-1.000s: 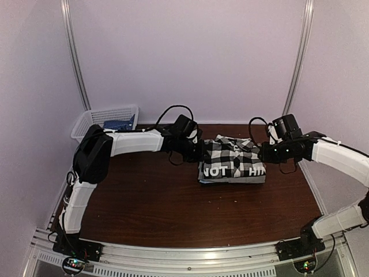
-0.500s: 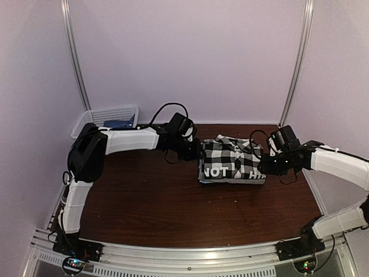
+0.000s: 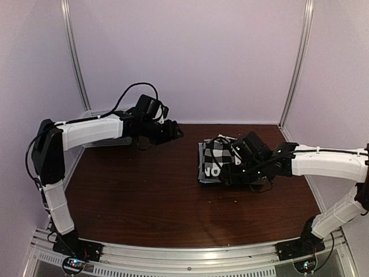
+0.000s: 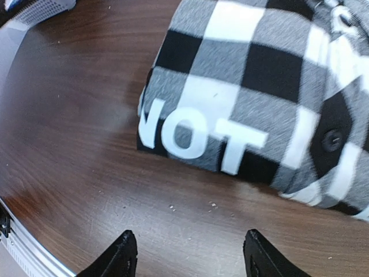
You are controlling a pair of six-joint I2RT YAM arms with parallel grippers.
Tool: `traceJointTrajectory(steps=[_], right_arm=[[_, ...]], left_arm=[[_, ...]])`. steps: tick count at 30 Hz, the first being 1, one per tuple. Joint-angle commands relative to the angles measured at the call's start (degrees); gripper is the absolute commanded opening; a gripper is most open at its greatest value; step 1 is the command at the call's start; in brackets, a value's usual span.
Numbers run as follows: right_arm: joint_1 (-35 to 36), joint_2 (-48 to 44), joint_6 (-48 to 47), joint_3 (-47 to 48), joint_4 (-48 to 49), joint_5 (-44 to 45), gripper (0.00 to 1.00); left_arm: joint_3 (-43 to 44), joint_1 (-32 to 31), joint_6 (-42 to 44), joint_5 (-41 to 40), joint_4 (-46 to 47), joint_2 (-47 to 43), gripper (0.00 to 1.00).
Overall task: Fold and stack the long sleeve shirts
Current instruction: Move the square-folded shirt to the corner of the board.
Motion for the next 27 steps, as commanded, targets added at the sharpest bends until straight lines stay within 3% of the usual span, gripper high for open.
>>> traceJointTrajectory(steps=[1, 5, 15, 27], right_arm=[[5.0, 5.3, 6.4, 1.6, 3.1, 2.7, 0.67], [7.8, 11.6, 8.6, 4.1, 4.0, 4.3, 0.75], [7.5, 21.3, 12.3, 4.4, 8.5, 7.3, 0.8], [3.5, 28.4, 11.3, 5.5, 11.5, 9.4, 0.8]], left_arm=[[-5.1, 1.5, 3.5, -2.4, 1.1, -7.8, 0.7], [-9.7, 2.8, 5.0, -2.4, 1.3, -13.4, 0.74], [-18.1, 5.8, 7.6, -2.7, 0.8, -25.4, 0.75], [-19.6, 7.6, 8.6, -2.5, 0.0, -28.0, 0.75]])
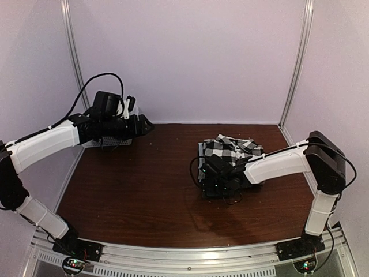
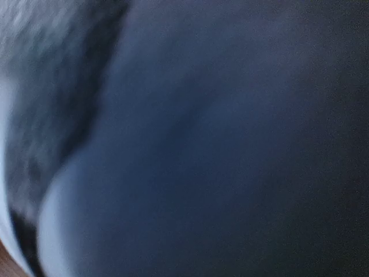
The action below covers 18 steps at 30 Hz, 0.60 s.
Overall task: Fold and stack the long sleeve shirts
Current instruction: Move the square-folded shirt to the corner of the board.
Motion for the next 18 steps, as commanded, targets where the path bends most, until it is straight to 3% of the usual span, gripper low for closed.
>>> traceJointTrajectory(steps=[1, 18], right_arm=[[-2.8, 1.7, -0.6, 0.2, 1.6, 2.8, 0.8], [-18.3, 5.9, -8.7, 4.9, 4.6, 0.3, 0.79]], left_arm=[[-0.6, 0.7, 1.1, -0.3, 0.2, -1.2, 0.75], [0.5, 0.8, 0.8, 0.4, 0.1, 1.1, 0.74]])
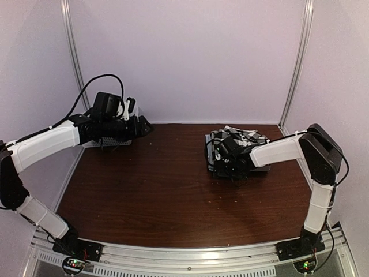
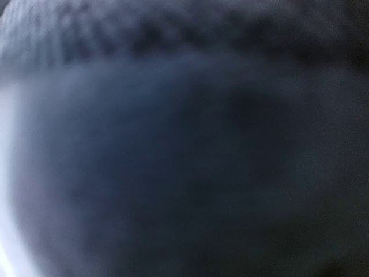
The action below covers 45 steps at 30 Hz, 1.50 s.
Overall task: Fold and stack the long sleeve shirts
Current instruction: Move the square-folded shirt to the corner of the board.
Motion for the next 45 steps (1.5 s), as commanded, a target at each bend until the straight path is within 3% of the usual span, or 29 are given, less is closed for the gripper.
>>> traceJointTrajectory(steps=[1, 15, 27, 40, 45], right_arm=[[-5.8, 2.4, -3.6, 2.2, 0.4, -0.5, 0.79], [-18.5, 11.2, -11.7, 14.5, -0.7, -6.7, 0.79], [-22.6, 17.8, -16.6, 25.3, -4.7, -8.3, 0.8], [-22.4, 10.7, -17.2, 21.9, -4.0, -11.3, 0.99], [-20.9, 4.9, -16.8, 18.8, -3.5, -11.6, 1.0]], left_arm=[[0.9, 0.5, 0.8, 0.3, 0.8, 1.0, 0.74], [2.9, 0.6, 0.1, -0.6, -0.6, 3.4, 0.74], [6.5, 1.2, -0.1, -1.5, -2.1, 6.7, 0.74], [10.0, 1.7, -0.1, -1.8, -2.7, 9.4, 0.74], [10.2, 1.7, 0.0, -1.6, -2.7, 9.4, 0.75]])
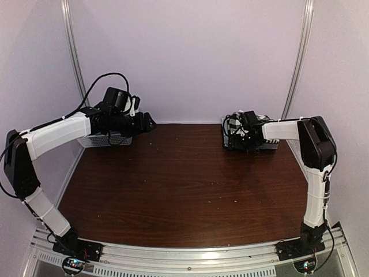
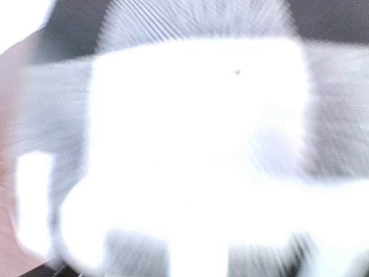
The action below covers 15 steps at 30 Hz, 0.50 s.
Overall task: Fold and stack the long sleeve shirts
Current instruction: Move the square-folded shirt to the corner of the board, then reset both arms
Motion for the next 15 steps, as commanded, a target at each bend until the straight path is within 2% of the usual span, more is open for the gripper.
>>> traceJointTrajectory(steps=[1, 15], right_arm=[[1.3, -7.9, 0.1, -2.8, 0.3, -0.6, 1.0], [11.5, -27.2, 1.4, -13.2, 1.4, 1.4, 1.0]], left_arm=[[1.7, 0.5, 0.0, -0.3, 0.6, 0.3, 0.75], [-3.0, 0.0, 0.1, 2.5, 4.0, -2.9, 0.86]])
